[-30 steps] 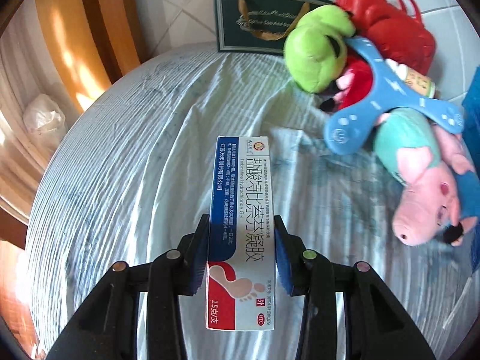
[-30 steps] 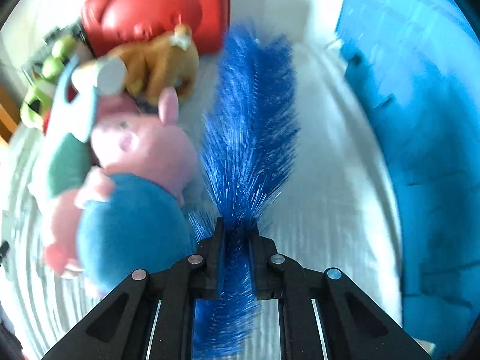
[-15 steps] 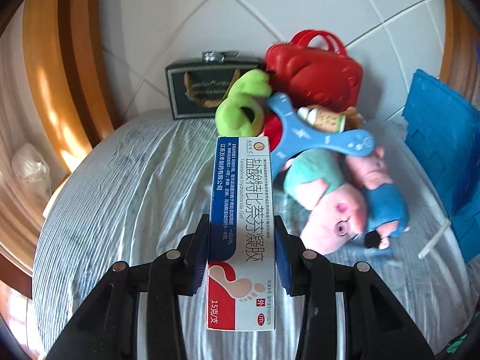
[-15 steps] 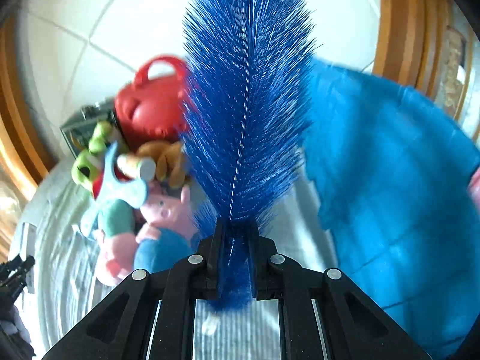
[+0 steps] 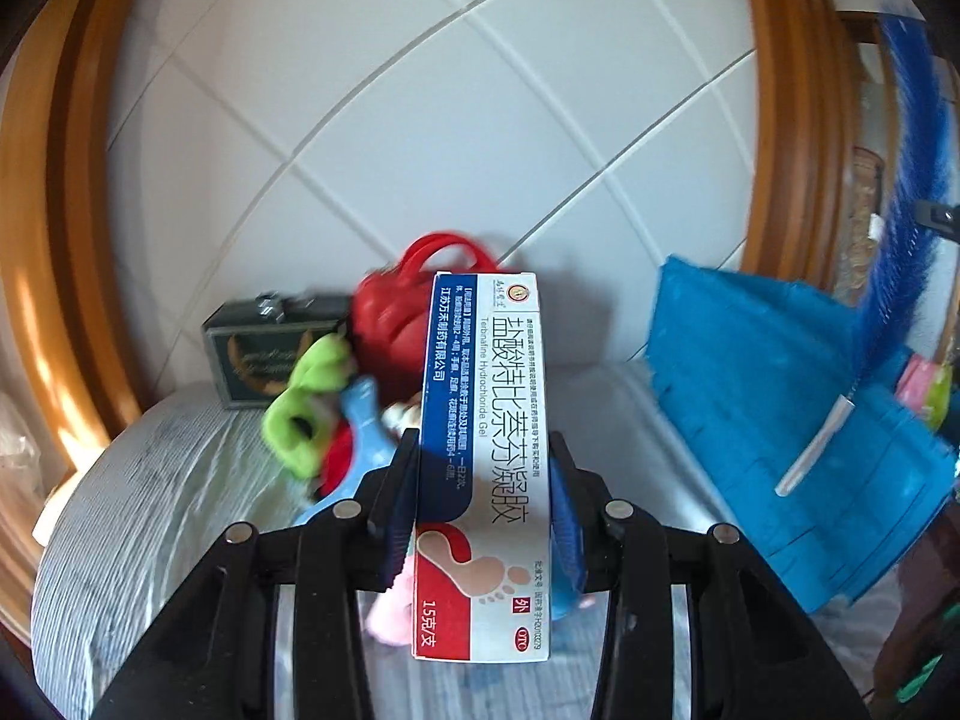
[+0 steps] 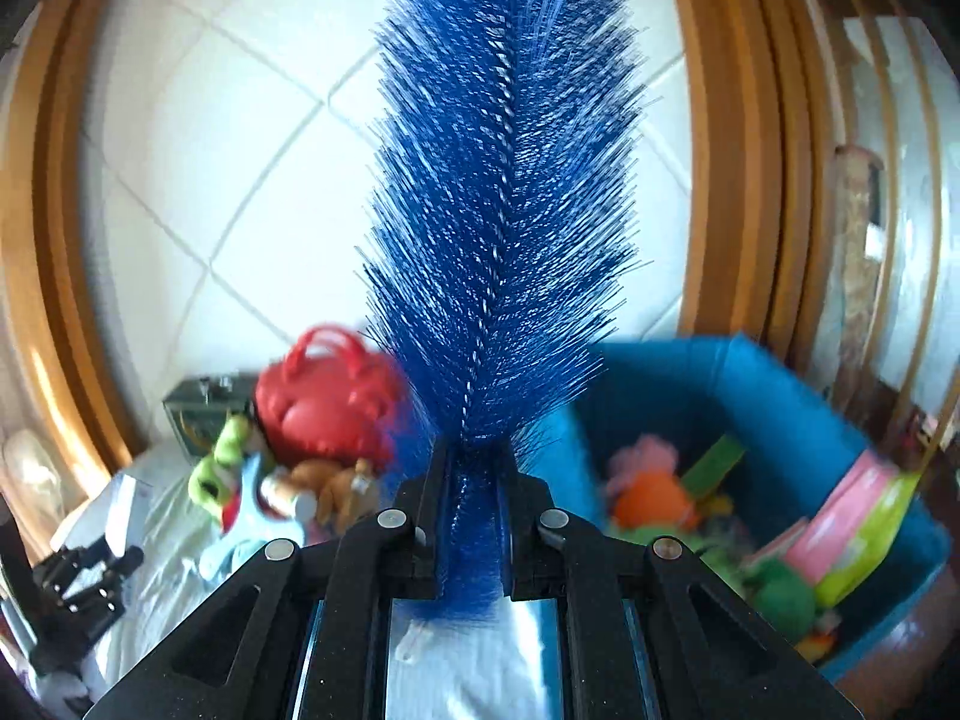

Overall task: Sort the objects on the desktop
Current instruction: 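Carry the cream box and blue brush into the blue crate and release both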

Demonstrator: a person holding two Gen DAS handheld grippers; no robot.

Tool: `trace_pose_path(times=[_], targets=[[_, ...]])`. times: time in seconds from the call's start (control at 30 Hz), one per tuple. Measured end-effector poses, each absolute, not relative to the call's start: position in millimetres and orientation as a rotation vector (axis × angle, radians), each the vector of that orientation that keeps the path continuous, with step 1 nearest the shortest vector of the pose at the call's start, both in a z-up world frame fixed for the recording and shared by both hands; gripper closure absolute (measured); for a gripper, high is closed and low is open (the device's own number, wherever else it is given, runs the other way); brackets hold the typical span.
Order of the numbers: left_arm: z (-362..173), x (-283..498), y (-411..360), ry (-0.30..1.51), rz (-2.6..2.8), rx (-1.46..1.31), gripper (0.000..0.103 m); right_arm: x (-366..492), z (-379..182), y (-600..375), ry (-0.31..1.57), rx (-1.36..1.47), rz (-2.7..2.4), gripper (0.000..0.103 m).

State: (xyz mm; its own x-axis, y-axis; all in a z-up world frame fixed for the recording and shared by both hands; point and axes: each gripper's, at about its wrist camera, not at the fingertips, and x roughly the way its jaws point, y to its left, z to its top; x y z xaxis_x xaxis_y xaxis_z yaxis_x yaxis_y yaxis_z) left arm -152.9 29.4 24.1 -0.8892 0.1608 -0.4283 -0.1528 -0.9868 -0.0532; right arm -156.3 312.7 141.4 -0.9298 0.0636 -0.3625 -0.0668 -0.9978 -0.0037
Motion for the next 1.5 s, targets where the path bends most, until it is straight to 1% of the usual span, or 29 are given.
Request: trace_pose_path(times=[0.07,0.27,0.4,0.53,0.67,0.83,0.93,0.97,1.0,1.07,1.2,1.27,1.33,1.37,1.4,1.43,1.5], targets=[[41,-150,69,-0.002,2.892,-0.598,0.064,-148,156,331,0.002,-0.51,3.031,0.091],[87,-149,196,-0.003,2.828,-0.473,0.064,-121,200,411,-0.012,-0.366,3.024,0.091],[118,-155,284,-0.011,2.78,-0.437,0.064,-105,225,469,-0.016,-0.334,3.03,0.091],[137,-154,355,0.005,2.751,-0.425,0.064,-99,243,519,-0.109,-0.354,2.986,0.091],[133,-155,412,0.052,2.732,-0.488,0.064,-115,221,552,-0.142,-0.492,2.968,0.091],[113,-168,453,0.1,2.732,-0.602,0.064,-149,164,580,-0.116,-0.755,2.938,0.091],[104,-177,463,0.114,2.747,-0.655,0.064,-164,143,583,-0.166,-0.816,2.895,0.091],[101,-180,466,0.115,2.749,-0.67,0.064,-169,137,584,-0.15,-0.849,2.909,0.095],[98,-183,468,0.118,2.753,-0.686,0.064,-174,133,585,-0.149,-0.876,2.913,0.095],[95,-188,473,0.128,2.766,-0.7,0.064,-185,123,582,-0.181,-0.901,2.906,0.095],[88,-198,477,0.14,2.785,-0.735,0.064,-204,105,581,-0.169,-0.964,2.913,0.096],[85,-204,473,0.135,2.792,-0.742,0.061,-208,100,584,-0.157,-0.982,2.92,0.096],[83,-208,472,0.134,2.8,-0.737,0.046,-210,96,591,-0.148,-0.991,2.923,0.096],[84,-208,473,0.133,2.8,-0.727,0.042,-209,95,590,-0.143,-0.99,2.925,0.096],[84,-207,473,0.135,2.8,-0.717,0.034,-209,94,591,-0.133,-0.989,2.93,0.096],[84,-209,472,0.14,2.805,-0.71,0.032,-208,94,593,-0.117,-0.987,2.937,0.096],[85,-210,473,0.146,2.812,-0.701,0.031,-208,96,599,-0.108,-0.98,2.935,0.095]])
